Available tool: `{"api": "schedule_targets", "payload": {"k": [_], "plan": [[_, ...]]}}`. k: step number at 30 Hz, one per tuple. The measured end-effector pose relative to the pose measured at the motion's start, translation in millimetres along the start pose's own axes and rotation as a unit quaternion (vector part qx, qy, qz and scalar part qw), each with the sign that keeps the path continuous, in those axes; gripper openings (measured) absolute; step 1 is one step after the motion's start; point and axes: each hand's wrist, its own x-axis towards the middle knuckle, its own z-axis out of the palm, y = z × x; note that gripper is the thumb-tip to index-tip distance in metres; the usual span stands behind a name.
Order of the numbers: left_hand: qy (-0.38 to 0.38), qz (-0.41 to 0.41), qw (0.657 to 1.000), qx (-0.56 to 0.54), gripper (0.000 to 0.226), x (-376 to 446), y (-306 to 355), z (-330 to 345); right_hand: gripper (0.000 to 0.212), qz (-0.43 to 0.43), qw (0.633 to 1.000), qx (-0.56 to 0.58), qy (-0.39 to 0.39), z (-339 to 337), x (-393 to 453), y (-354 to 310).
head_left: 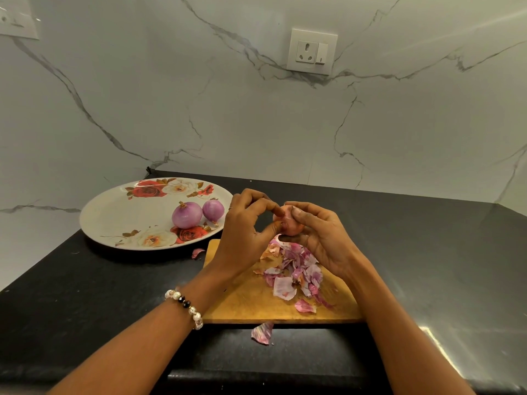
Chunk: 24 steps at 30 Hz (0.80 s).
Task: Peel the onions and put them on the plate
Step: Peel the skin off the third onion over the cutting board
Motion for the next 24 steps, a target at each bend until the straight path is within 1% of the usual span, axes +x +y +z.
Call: {"api": "schedule_targets", "payload": {"k": [6,12,16,19,22,24], "plan": [[-0.005,0.005,1.000,0.024,0.017,0.2,-2.9,0.1,0.026,-0.002,0.999,-0.047,0.003,-0.4,0.8,2.8],[-0.039,-0.004,0.999,0.034,0.018,-1.6,-3.1,2.7,0.024,0.001,0.998,-0.068,0.010,0.1,-0.3,2.2],[-0.064,-0.018,0.997,0.042,0.025,-2.3,-2.8,2.6,0.020,0.009,0.997,-0.077,0.001,1.1,-1.8,2.4],[-0.078,-0.021,0.996,0.041,0.026,-1.6,-1.6,1.4,0.020,0.012,0.997,-0.078,-0.007,1.4,-3.1,1.6],[-0.086,-0.008,0.995,0.043,0.014,-1.2,-3.1,0.4,0.020,0.018,0.996,-0.082,-0.003,1.3,-3.6,0.7],[-0.088,-0.003,0.995,0.046,0.013,-1.5,-5.3,0.6,0.019,0.022,0.996,-0.087,0.003,2.2,-4.2,0.4]]}}
